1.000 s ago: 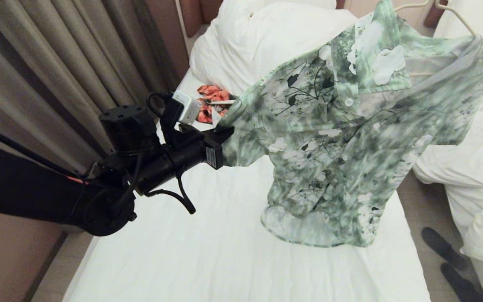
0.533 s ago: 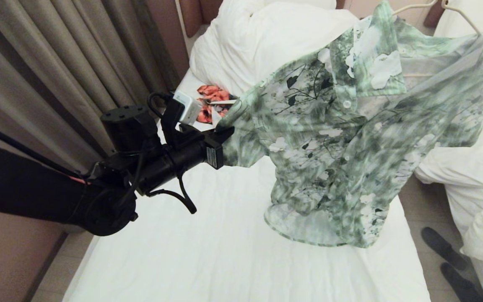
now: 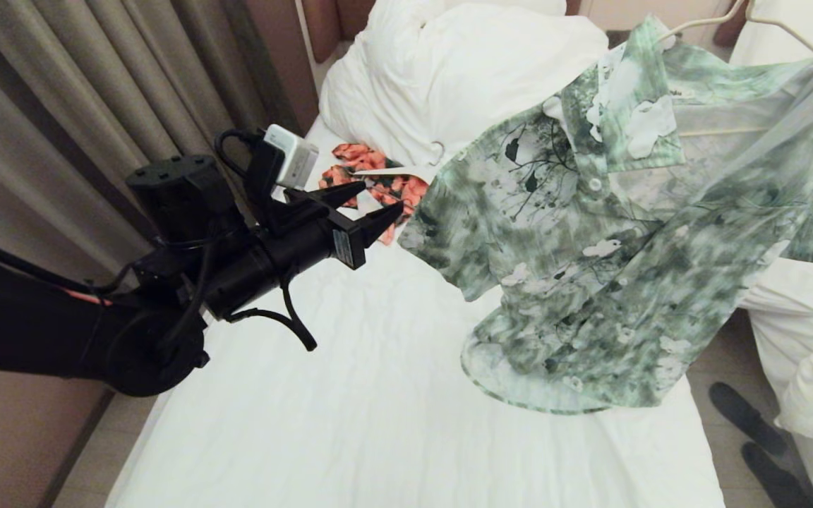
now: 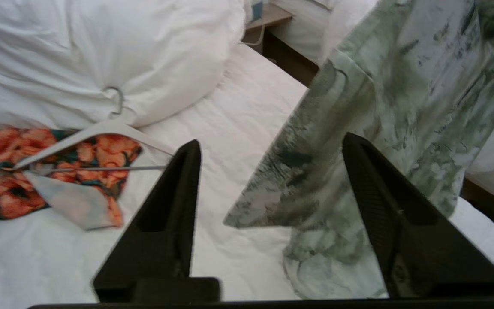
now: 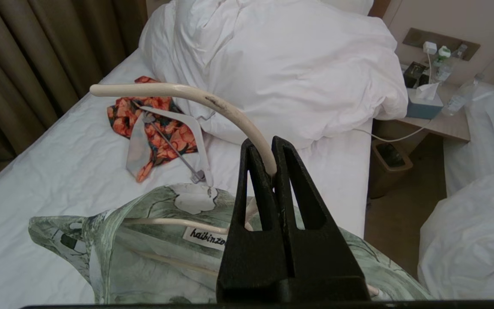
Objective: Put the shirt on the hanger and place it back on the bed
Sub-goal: Take the clothes hanger out of the clothes
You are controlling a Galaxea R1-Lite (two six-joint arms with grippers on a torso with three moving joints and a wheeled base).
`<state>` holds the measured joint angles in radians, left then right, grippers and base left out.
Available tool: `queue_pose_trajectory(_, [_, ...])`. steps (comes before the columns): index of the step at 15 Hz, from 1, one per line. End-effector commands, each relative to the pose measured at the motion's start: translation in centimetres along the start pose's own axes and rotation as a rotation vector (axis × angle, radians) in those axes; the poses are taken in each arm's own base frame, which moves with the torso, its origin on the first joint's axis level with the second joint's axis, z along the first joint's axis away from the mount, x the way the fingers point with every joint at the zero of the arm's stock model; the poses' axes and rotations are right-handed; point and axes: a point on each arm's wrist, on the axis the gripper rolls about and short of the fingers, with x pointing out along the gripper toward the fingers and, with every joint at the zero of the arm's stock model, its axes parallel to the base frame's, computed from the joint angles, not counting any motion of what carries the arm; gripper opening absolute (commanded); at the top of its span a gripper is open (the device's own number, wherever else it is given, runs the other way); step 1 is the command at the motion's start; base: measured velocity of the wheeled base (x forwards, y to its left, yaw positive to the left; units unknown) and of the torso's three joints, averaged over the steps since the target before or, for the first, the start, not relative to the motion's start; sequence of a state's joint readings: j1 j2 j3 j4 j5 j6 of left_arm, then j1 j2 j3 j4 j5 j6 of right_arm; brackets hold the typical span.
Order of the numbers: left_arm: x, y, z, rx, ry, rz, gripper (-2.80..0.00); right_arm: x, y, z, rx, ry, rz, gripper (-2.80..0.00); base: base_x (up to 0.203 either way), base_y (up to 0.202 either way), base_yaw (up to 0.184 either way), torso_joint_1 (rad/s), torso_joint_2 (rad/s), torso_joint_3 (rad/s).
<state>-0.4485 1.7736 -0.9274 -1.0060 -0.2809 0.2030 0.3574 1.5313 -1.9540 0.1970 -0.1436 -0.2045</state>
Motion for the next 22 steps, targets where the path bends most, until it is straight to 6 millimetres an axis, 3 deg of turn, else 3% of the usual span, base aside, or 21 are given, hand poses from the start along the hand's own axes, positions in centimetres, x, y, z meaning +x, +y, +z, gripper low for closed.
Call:
queue_pose_trajectory(1, [-0.7,1.3,0.9,0.017,-0.027,0.041,0.0,0.2,0.1,-0.2,-0.002,0.008,0.002,-2.8,0.0,0.0,0.0,0.0,0.0,0.0])
queue_pose_trajectory(2, [-0.8,2.2,1.0,0.014,-0.033,0.064,0.0,0.3,0.1,-0.3,-0.003,0.012,0.003,-2.8,0.0,0.0,0.0,0.0,0.0,0.0])
queue_pose_trajectory(3, [-1.0,2.9,1.1,0.003,-0.039,0.076,-2.8,0.5,0.2,-0.5,-0.003,0.016,0.004,-2.8,0.0,0.0,0.0,0.0,0.0,0.0])
queue_pose_trajectory(6, [-1.4,5.5,1.9,-0.001,-0.068,0.146,-2.8,1.4,0.5,-1.1,-0.007,0.031,0.01,-2.8,0.0,0.0,0.0,0.0,0.0,0.0])
queue_pose_trajectory(8, [-2.4,8.6,2.1,-0.009,-0.077,0.219,-2.8,2.0,0.8,-1.6,-0.008,0.044,0.013,-2.8,0.0,0.0,0.0,0.0,0.0,0.0])
queue_pose_trajectory(13, [-3.9,14.9,-0.3,-0.077,-0.053,0.259,-2.8,2.9,1.2,-2.2,-0.01,0.063,0.024,-2.8,0.0,0.0,0.0,0.0,0.0,0.0])
queue_pose_trajectory(22, [-3.7,15.1,-0.2,-0.081,-0.066,0.262,-2.8,3.7,2.0,-0.1,0.004,-0.172,0.014,-2.8,0.0,0.0,0.0,0.0,0.0,0.0])
